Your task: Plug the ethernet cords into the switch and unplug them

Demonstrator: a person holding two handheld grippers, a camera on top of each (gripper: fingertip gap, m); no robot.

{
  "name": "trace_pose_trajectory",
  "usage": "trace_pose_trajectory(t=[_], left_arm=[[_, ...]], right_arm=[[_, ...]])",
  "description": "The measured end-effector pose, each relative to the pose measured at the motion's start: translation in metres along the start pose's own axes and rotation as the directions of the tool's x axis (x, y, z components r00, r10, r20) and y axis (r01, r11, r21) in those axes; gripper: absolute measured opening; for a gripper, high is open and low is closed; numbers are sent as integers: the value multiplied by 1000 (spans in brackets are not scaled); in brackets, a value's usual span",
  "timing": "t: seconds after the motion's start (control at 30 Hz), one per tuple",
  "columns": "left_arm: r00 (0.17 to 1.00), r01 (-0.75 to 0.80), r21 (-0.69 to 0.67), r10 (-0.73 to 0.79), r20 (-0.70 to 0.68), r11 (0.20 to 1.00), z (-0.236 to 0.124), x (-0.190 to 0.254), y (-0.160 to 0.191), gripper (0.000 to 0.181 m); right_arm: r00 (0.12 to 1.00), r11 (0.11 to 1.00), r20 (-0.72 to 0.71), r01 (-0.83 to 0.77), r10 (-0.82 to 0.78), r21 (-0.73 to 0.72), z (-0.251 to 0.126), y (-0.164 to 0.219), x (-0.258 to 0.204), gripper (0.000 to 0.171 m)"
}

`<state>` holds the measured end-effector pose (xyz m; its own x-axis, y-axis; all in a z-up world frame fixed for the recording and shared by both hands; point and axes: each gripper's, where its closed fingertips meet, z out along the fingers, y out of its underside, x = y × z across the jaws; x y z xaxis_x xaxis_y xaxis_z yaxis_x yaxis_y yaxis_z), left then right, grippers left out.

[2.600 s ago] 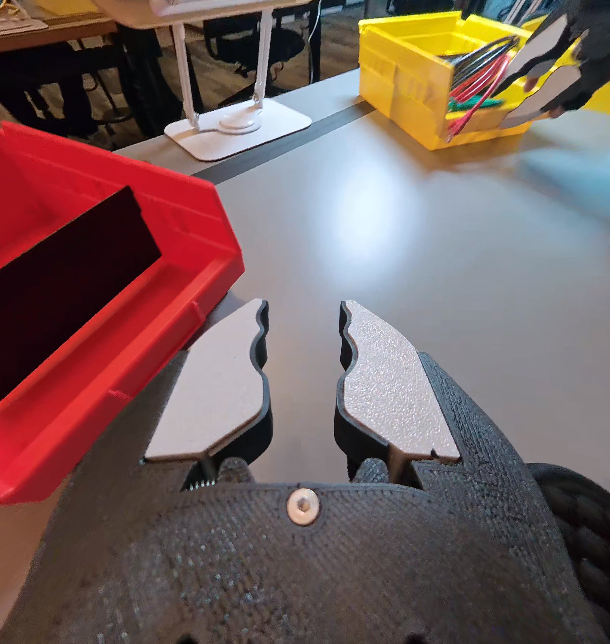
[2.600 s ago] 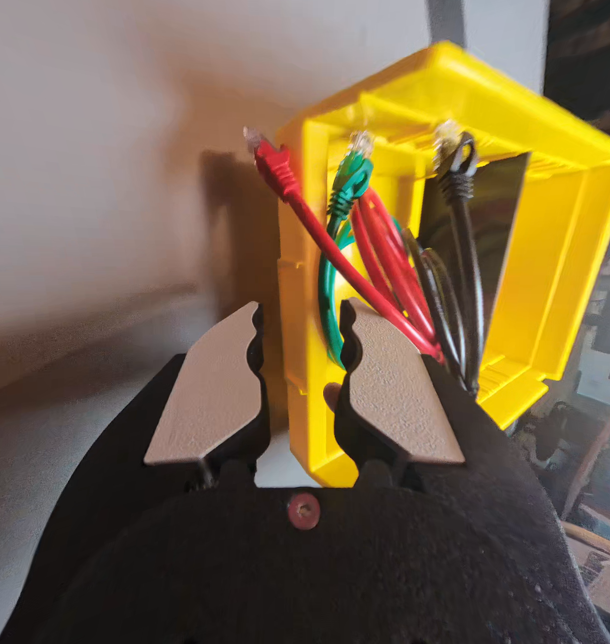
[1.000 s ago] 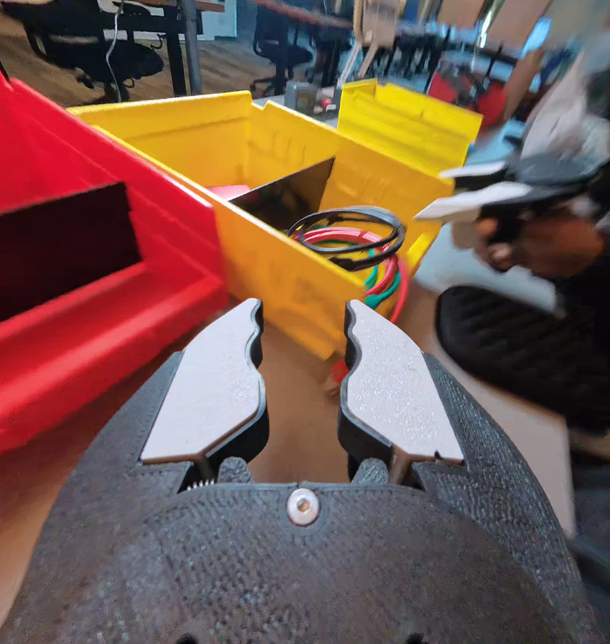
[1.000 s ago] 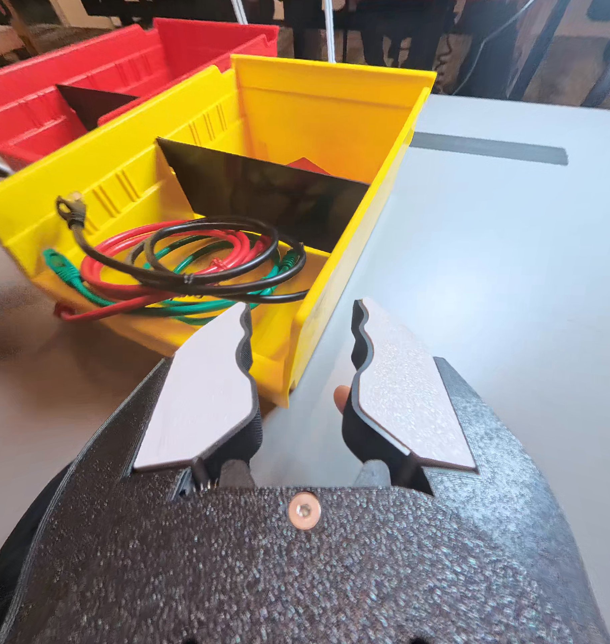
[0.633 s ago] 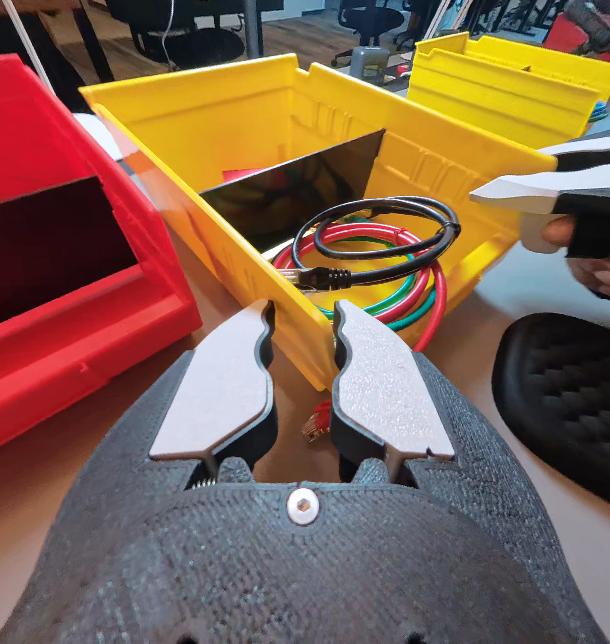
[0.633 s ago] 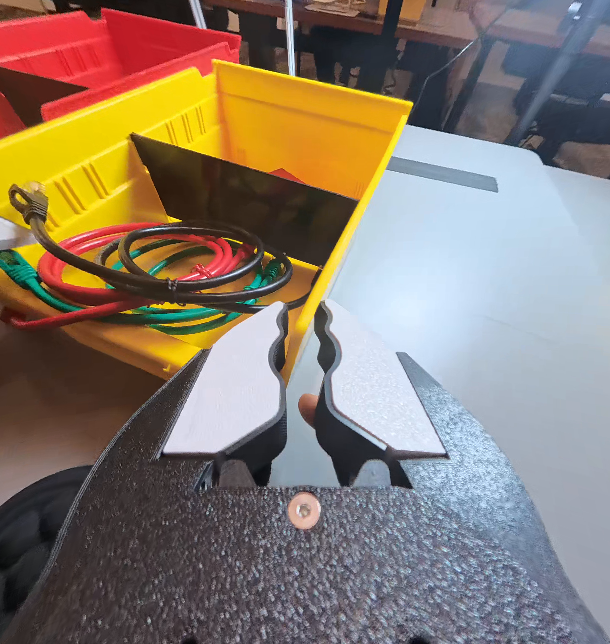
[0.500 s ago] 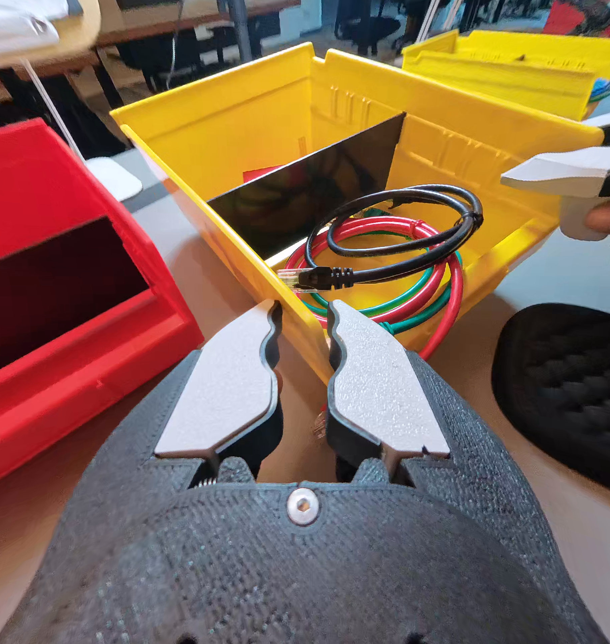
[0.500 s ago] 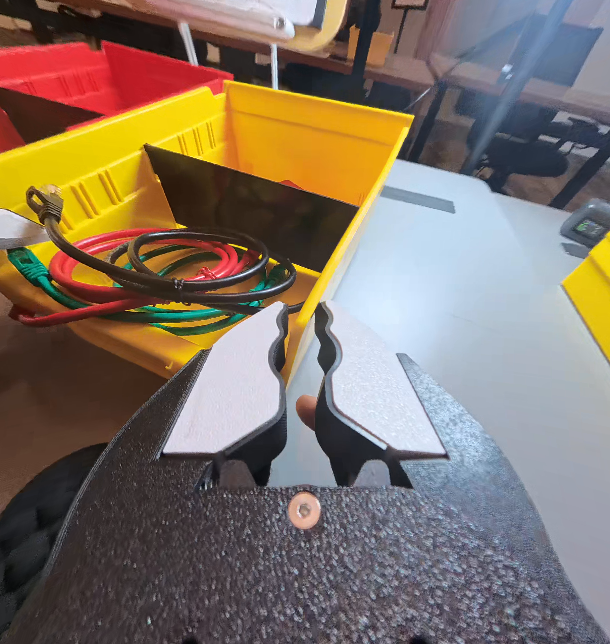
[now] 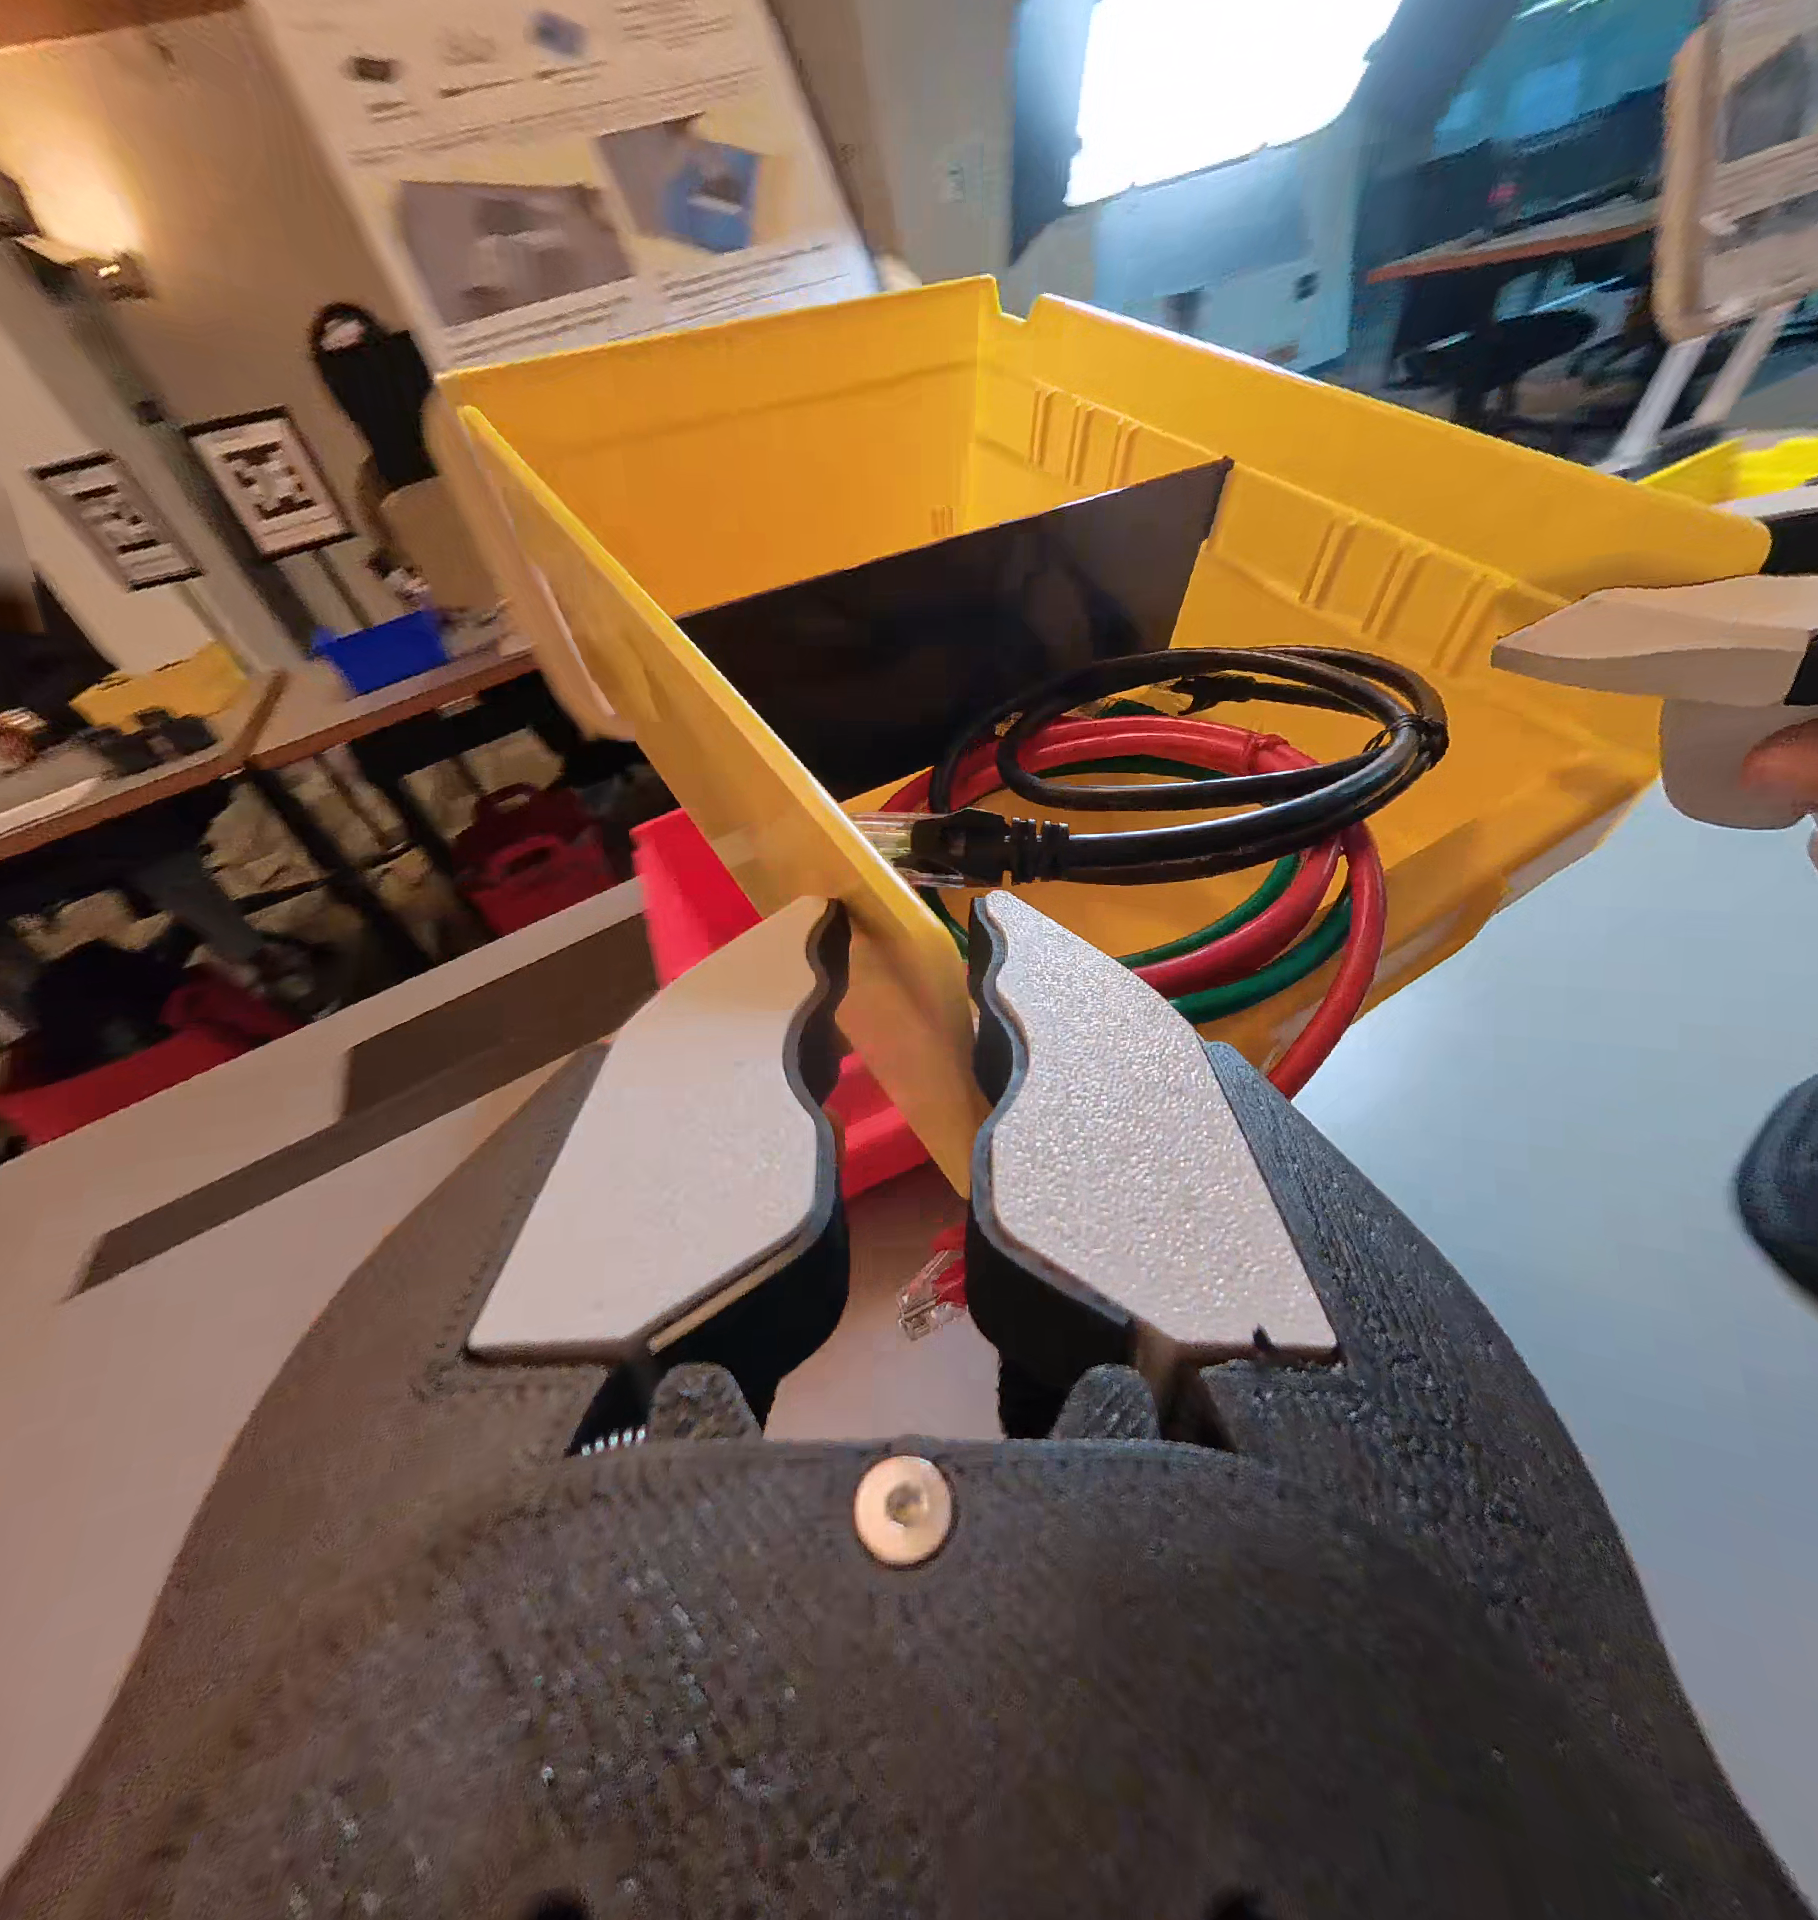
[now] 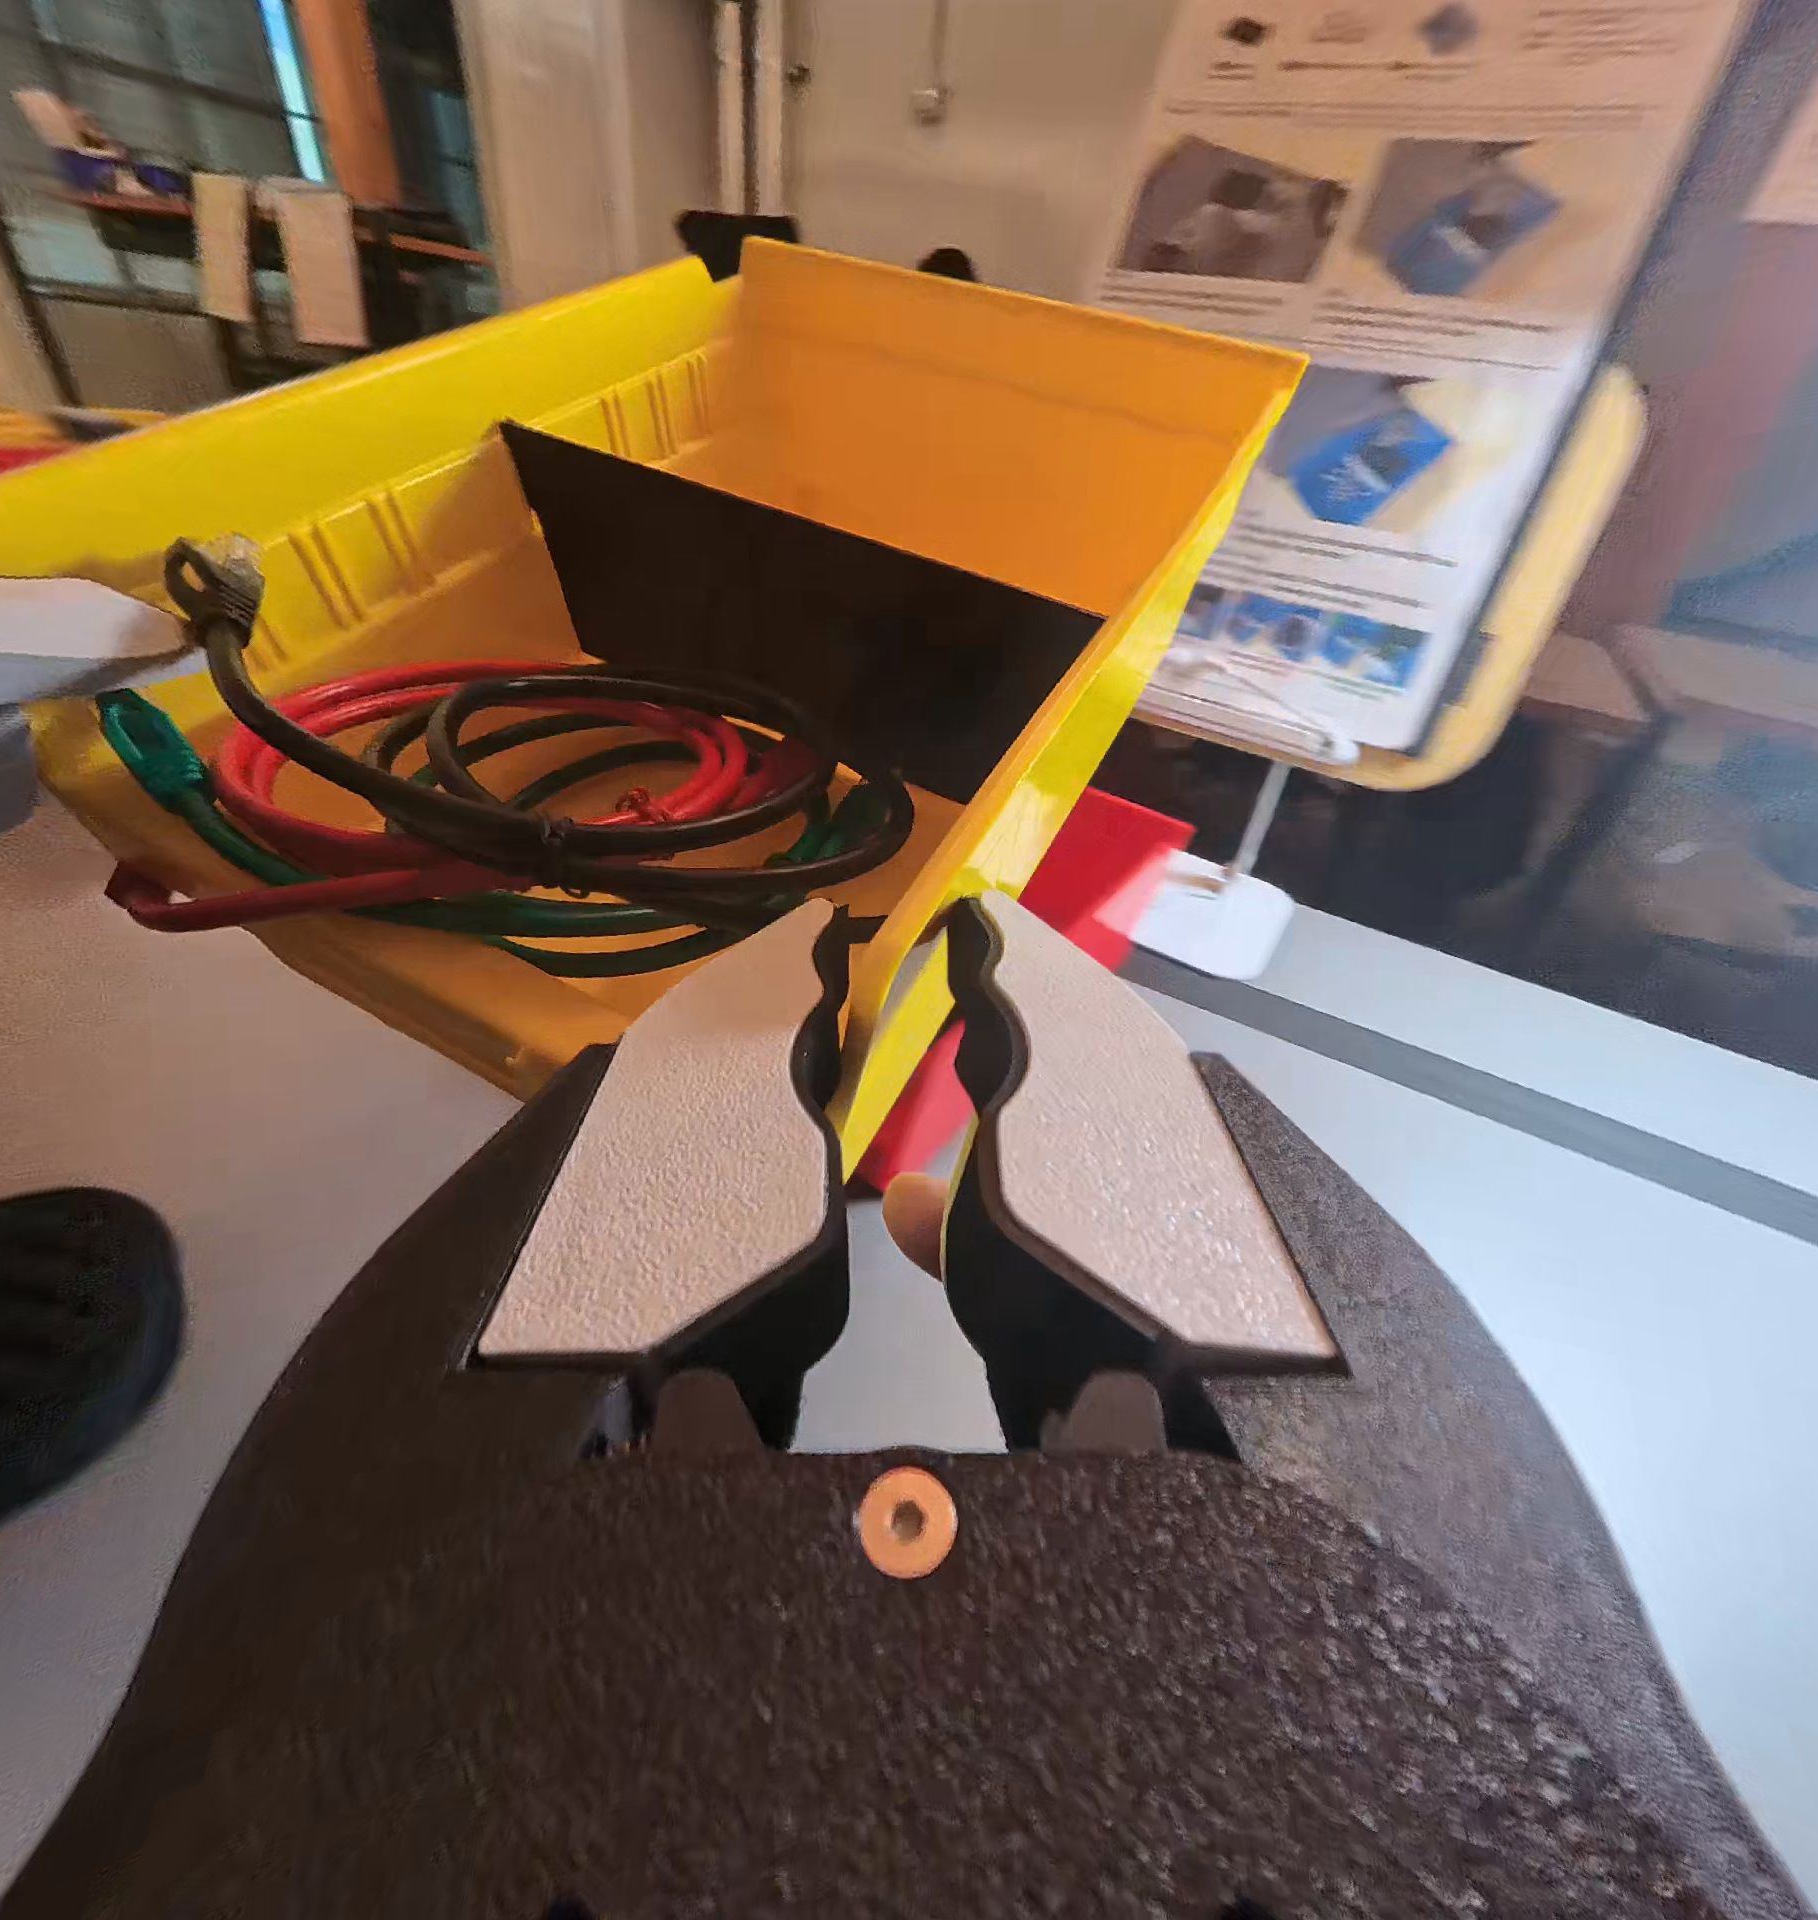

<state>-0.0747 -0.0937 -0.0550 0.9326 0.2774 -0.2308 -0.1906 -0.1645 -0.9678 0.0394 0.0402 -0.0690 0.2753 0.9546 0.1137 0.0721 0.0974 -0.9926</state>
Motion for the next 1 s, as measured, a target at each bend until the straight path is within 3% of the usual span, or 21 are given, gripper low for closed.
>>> trace_pose_trajectory(t=[0.27,0.5,0.73,0.83,1.0], left_arm=[[962,48,-98,-20,272,994,-93,-137,45,22],[929,145,-175,-73,363,974,-107,-200,128,19],[919,249,-184,-172,356,951,-87,-211,186,18],[929,225,-199,-147,340,954,-78,-206,201,18],[943,226,-229,-154,295,947,-64,-198,213,22]], right_arm=[[939,997,339,-47,63,-57,120,0,-147,18],[880,989,464,-42,104,-142,185,62,-220,21],[877,971,465,-10,123,-239,201,121,-230,24],[899,969,431,29,82,-246,204,130,-222,24],[838,947,536,79,106,-311,179,127,-212,52]])
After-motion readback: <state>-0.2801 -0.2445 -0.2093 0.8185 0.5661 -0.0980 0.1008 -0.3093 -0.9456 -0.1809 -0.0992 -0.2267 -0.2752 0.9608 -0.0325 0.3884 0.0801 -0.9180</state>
